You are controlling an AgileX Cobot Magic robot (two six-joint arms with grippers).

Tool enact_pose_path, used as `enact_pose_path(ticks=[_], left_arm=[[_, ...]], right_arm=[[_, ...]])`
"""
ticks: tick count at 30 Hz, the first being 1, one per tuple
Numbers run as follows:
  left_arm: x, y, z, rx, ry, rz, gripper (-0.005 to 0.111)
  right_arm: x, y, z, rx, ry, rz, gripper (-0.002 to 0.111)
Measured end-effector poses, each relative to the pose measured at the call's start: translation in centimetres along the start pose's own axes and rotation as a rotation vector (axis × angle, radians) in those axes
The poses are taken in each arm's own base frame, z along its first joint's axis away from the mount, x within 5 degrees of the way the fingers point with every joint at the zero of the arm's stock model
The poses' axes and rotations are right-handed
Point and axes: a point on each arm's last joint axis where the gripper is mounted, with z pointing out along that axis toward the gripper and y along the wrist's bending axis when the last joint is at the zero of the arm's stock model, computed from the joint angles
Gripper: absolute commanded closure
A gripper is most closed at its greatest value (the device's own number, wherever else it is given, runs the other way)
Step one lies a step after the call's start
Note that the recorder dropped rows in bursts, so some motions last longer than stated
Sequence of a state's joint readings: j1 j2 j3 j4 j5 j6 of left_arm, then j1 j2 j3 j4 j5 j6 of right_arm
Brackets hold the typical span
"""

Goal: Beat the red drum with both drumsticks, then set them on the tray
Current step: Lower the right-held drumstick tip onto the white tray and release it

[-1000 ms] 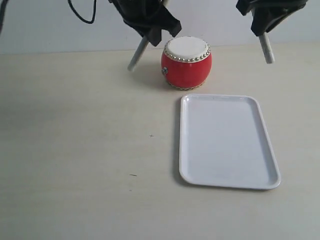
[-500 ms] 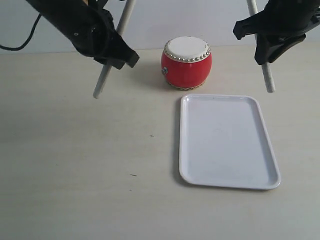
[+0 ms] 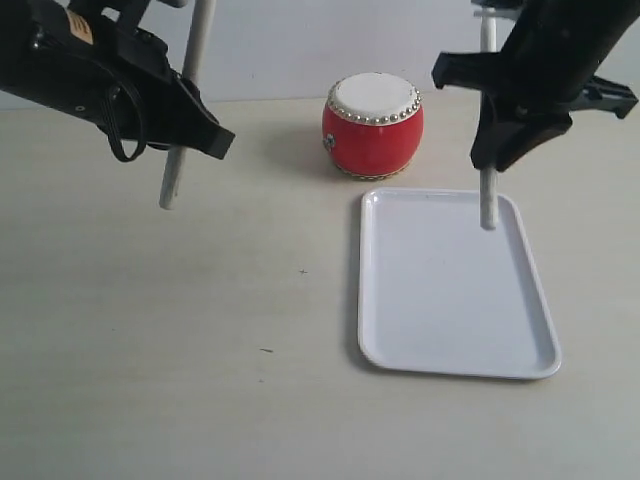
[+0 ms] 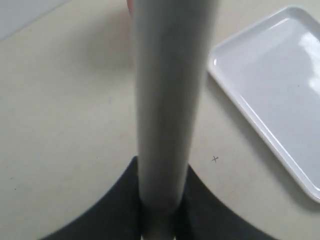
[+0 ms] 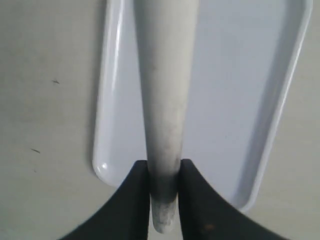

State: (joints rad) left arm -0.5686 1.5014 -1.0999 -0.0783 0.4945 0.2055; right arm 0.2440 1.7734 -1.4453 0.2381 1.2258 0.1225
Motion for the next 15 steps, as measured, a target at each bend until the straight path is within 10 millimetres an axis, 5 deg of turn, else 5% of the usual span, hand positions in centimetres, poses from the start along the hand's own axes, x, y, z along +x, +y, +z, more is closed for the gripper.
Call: enact_pose_path(ticks=[15], left_arm=[[-0.3, -0.1, -1.1, 0.002, -0.03, -0.01, 0.107]], right_arm=[[2.2, -2.9, 6.3, 0.154, 0.224, 0.066, 0.108]])
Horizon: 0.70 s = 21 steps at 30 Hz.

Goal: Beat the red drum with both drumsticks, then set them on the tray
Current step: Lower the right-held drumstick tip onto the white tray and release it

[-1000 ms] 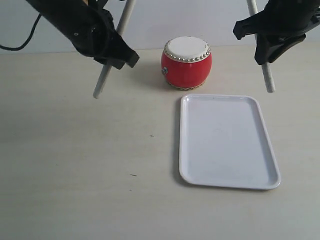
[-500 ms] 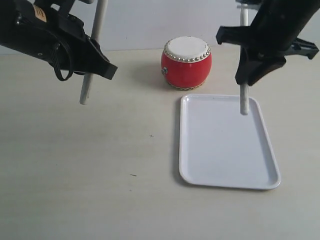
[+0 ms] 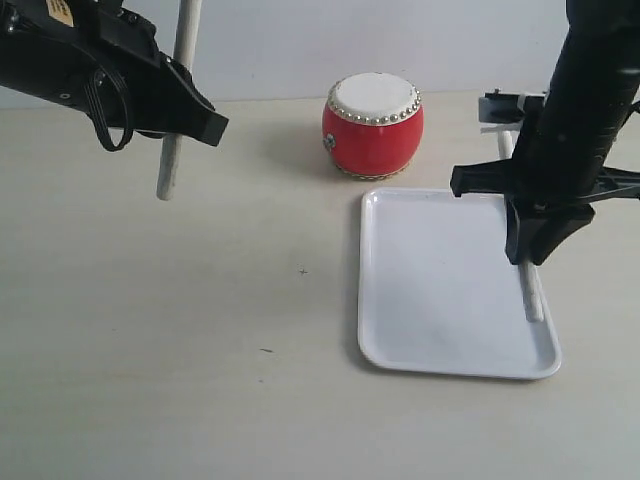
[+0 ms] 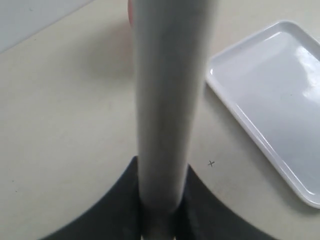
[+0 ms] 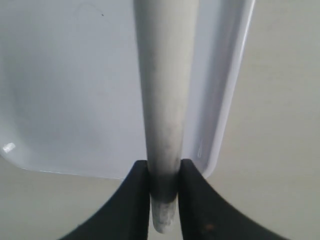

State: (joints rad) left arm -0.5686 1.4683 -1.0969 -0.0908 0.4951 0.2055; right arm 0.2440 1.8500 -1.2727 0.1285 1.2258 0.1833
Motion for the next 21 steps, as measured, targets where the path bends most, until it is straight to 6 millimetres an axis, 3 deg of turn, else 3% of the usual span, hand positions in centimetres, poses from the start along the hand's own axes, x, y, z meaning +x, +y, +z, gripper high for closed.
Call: enact_pose_path(ticks=[5, 21], left_arm=[[0.0, 0.0, 0.0, 0.001, 0.0, -0.002, 0.107], [0.0, 0.0, 0.0, 0.004, -0.001, -0.008, 0.107]], right_arm=[[0.4, -0.3, 1.2, 0.009, 0.037, 0.006, 0.108], [-1.3, -0.4, 5.2, 0.018, 0.048, 0.023, 0.108]])
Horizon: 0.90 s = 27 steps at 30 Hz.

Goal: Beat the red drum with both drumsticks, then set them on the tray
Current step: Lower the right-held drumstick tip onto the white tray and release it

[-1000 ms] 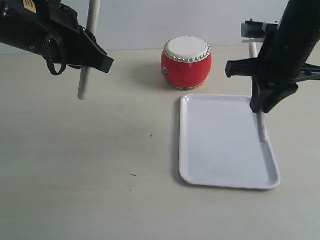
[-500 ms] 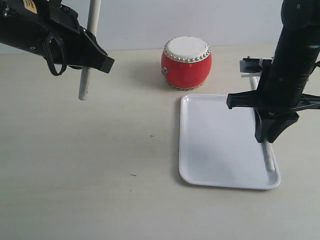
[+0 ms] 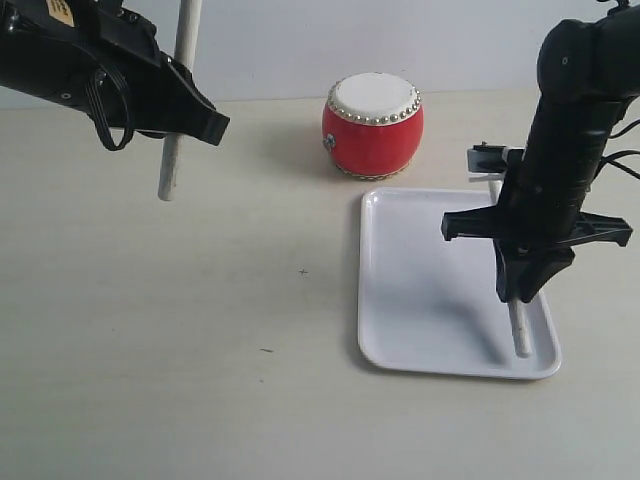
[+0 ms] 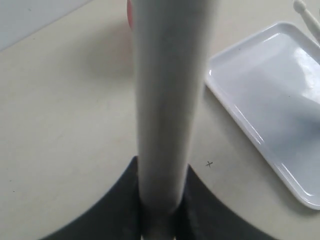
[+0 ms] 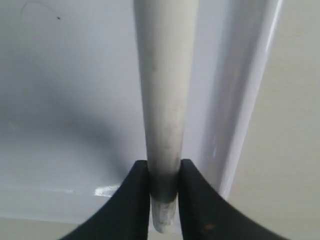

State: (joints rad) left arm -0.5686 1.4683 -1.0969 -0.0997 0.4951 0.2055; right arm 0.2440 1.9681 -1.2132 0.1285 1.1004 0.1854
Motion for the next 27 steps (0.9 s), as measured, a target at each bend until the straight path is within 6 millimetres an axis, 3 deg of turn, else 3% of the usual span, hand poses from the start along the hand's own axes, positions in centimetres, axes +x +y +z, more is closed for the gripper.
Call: enact_pose_path(ticks=[8, 21, 27], left_arm=[[0.0, 0.0, 0.0, -0.001, -0.003, 0.0, 0.107], [0.0, 0.0, 0.0, -0.001, -0.003, 0.0, 0.107], [0.0, 0.0, 0.0, 0.0, -0.003, -0.002, 0.107]], right_arm=[[-0.6, 0.0, 1.5, 0.006, 0.015, 0.005, 0.108], [-1.0, 0.0, 1.6, 0.006, -0.021, 0.002, 0.108], [-1.1, 0.0, 1.6, 0.005, -0.033, 0.001, 0.092]])
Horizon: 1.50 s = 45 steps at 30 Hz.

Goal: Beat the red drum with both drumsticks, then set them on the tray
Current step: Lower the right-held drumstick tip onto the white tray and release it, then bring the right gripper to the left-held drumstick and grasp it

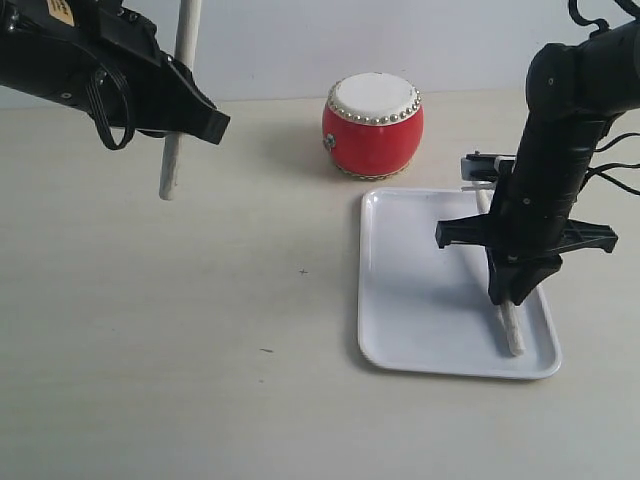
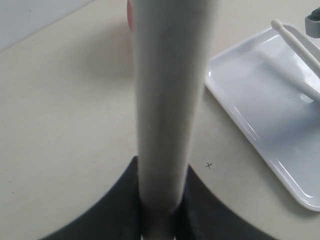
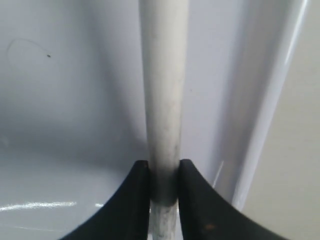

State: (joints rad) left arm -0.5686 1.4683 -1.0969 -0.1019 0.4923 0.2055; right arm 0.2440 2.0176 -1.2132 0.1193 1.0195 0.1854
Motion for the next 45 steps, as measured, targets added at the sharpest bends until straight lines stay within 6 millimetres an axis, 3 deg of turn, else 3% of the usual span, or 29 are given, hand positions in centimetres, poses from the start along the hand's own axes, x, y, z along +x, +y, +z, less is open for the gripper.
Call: enact_pose_path(ticks=[6, 10, 13, 18, 22, 27, 29, 36, 40, 45], left_arm=[[0.0, 0.0, 0.0, 0.0, -0.001, 0.0, 0.107], [0.0, 0.0, 0.0, 0.0, -0.001, 0.0, 0.107], [0.5, 0.0, 0.3, 0.0, 0.009, 0.006, 0.107], [1.0, 0.1, 0.8, -0.01, -0.027, 0.034, 0.107], [1.5, 2.7, 1.3, -0.042, -0.023, -0.033, 0.107], [4.5, 7.5, 6.1, 0.019, 0.049, -0.229, 0.107], [4.9, 8.1, 6.8, 0.084, 0.036, -0.274, 0.107], [3.5, 7.9, 7.4, 0.481, -0.225, -0.376, 0.107], [3.0, 7.6, 7.9, 0.58, -0.329, -0.379, 0.107], [3.5, 7.6, 9.1, 0.614, -0.335, -0.384, 0.107]], right_arm=[[-0.1, 0.0, 0.1, 0.0, -0.01, -0.005, 0.066], [-0.2, 0.0, 0.1, -0.001, -0.018, -0.04, 0.059], [-0.3, 0.1, -0.6, -0.007, -0.061, -0.116, 0.059], [0.6, 2.0, -4.2, -0.202, -0.26, -0.396, 0.059], [1.1, 3.8, -4.9, -0.393, -0.421, -0.615, 0.059], [1.5, 6.2, -6.8, -0.673, -0.611, -0.862, 0.059], [1.7, 6.6, -7.1, -0.72, -0.641, -0.903, 0.059], [1.7, 7.0, -7.7, -0.751, -0.745, -1.014, 0.059], [1.6, 7.2, -8.1, -0.762, -0.803, -1.048, 0.059], [1.5, 7.3, -8.3, -0.767, -0.848, -1.065, 0.059]])
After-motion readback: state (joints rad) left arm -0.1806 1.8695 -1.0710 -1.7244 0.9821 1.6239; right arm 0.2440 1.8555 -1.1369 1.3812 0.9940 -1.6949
